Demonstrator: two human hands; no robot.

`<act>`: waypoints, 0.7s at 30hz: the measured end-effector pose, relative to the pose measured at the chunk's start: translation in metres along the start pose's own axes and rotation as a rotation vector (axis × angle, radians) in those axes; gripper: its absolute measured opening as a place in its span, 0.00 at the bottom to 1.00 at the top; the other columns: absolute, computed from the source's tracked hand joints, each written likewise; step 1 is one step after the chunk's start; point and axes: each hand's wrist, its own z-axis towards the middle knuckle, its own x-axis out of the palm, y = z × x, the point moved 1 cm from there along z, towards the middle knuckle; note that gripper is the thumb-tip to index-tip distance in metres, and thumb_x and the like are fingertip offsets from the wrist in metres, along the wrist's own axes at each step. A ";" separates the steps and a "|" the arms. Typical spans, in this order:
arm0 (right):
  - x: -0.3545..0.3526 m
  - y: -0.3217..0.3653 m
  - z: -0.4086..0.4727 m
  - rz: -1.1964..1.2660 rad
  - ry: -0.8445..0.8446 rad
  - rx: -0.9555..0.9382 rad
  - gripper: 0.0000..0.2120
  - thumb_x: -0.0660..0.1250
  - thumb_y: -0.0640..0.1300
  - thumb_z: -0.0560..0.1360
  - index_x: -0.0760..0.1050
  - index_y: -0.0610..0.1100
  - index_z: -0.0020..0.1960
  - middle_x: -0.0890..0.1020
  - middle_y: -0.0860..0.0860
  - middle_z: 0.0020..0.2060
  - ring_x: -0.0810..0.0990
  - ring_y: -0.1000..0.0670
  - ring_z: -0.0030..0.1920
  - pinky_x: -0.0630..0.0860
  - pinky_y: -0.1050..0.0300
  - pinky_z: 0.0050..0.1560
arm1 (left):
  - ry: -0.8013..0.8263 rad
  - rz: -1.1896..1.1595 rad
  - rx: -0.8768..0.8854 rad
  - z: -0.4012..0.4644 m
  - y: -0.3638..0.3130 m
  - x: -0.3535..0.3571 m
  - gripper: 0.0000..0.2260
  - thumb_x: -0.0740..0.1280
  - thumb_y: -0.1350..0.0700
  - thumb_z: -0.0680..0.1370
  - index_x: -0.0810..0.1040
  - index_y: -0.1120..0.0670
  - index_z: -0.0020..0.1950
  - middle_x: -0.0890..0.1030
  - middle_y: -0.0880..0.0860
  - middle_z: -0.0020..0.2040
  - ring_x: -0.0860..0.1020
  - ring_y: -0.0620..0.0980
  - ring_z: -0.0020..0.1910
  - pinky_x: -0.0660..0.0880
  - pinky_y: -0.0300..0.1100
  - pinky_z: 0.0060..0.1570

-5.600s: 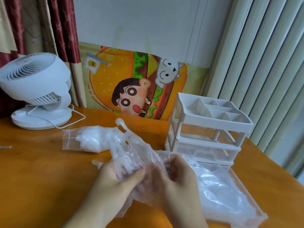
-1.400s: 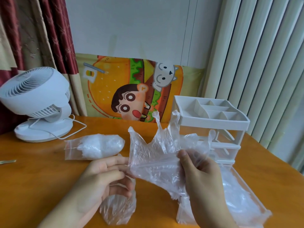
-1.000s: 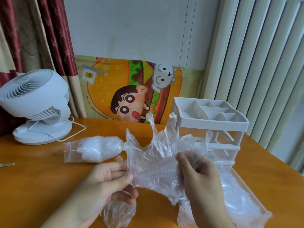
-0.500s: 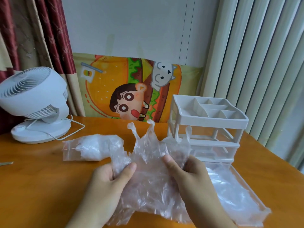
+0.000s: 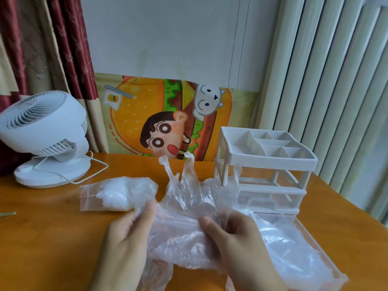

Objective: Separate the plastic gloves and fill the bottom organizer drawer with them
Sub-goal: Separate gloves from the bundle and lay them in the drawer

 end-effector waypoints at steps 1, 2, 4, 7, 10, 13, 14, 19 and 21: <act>0.000 -0.001 0.000 -0.016 0.010 -0.022 0.17 0.75 0.44 0.77 0.74 0.44 0.32 0.76 0.46 0.25 0.75 0.49 0.25 0.70 0.59 0.30 | -0.021 -0.058 -0.037 0.001 -0.003 -0.001 0.18 0.66 0.40 0.76 0.82 0.53 0.36 0.82 0.42 0.33 0.78 0.35 0.32 0.69 0.31 0.40; 0.000 -0.002 0.001 -0.048 0.018 -0.046 0.17 0.75 0.45 0.77 0.75 0.44 0.33 0.77 0.47 0.25 0.75 0.49 0.26 0.70 0.58 0.31 | -0.035 -0.109 -0.068 0.003 -0.004 -0.002 0.16 0.67 0.42 0.78 0.84 0.51 0.38 0.85 0.40 0.36 0.81 0.33 0.38 0.73 0.34 0.47; 0.000 -0.003 0.001 -0.082 0.015 -0.075 0.15 0.75 0.44 0.78 0.77 0.44 0.34 0.78 0.49 0.25 0.76 0.51 0.26 0.70 0.58 0.31 | -0.058 -0.185 -0.116 0.009 -0.004 -0.003 0.12 0.68 0.44 0.80 0.88 0.46 0.45 0.89 0.46 0.46 0.87 0.47 0.50 0.79 0.52 0.58; -0.002 -0.003 0.000 -0.063 0.007 -0.069 0.12 0.75 0.44 0.78 0.80 0.42 0.38 0.80 0.49 0.27 0.77 0.52 0.27 0.71 0.58 0.31 | -0.093 -0.260 -0.144 0.013 -0.001 -0.006 0.11 0.66 0.48 0.82 0.87 0.51 0.53 0.88 0.57 0.48 0.87 0.61 0.47 0.78 0.69 0.59; -0.003 -0.001 0.002 -0.060 -0.011 -0.060 0.12 0.75 0.44 0.78 0.80 0.44 0.36 0.80 0.49 0.27 0.76 0.51 0.27 0.71 0.57 0.32 | -0.064 -0.294 -0.172 0.015 0.001 -0.007 0.16 0.65 0.43 0.81 0.85 0.53 0.56 0.87 0.61 0.49 0.86 0.66 0.48 0.77 0.70 0.56; -0.004 -0.002 0.003 -0.107 -0.001 -0.092 0.13 0.75 0.45 0.78 0.79 0.40 0.38 0.79 0.48 0.27 0.75 0.51 0.28 0.72 0.54 0.34 | 0.242 -0.308 -0.354 0.010 -0.002 -0.006 0.29 0.77 0.36 0.70 0.83 0.53 0.63 0.86 0.61 0.56 0.85 0.65 0.45 0.80 0.55 0.40; -0.004 -0.001 0.002 -0.136 0.020 -0.116 0.12 0.74 0.44 0.78 0.79 0.41 0.38 0.79 0.49 0.27 0.75 0.52 0.28 0.72 0.55 0.34 | 0.350 -0.288 -0.429 0.006 -0.002 -0.003 0.32 0.81 0.38 0.66 0.82 0.54 0.64 0.85 0.62 0.58 0.85 0.66 0.43 0.81 0.52 0.36; -0.001 0.008 -0.008 -0.035 0.154 -0.127 0.08 0.72 0.42 0.81 0.84 0.47 0.43 0.86 0.46 0.33 0.83 0.48 0.31 0.79 0.54 0.31 | 0.255 -0.103 -0.270 -0.001 0.006 0.006 0.12 0.76 0.60 0.73 0.85 0.57 0.56 0.88 0.60 0.46 0.86 0.63 0.40 0.81 0.48 0.32; 0.003 0.012 -0.011 0.206 0.235 0.028 0.14 0.72 0.49 0.81 0.84 0.38 0.49 0.85 0.35 0.39 0.83 0.38 0.33 0.82 0.48 0.32 | 0.129 -0.057 -0.168 -0.001 0.006 0.007 0.09 0.75 0.60 0.75 0.85 0.53 0.55 0.89 0.53 0.46 0.87 0.51 0.44 0.83 0.42 0.40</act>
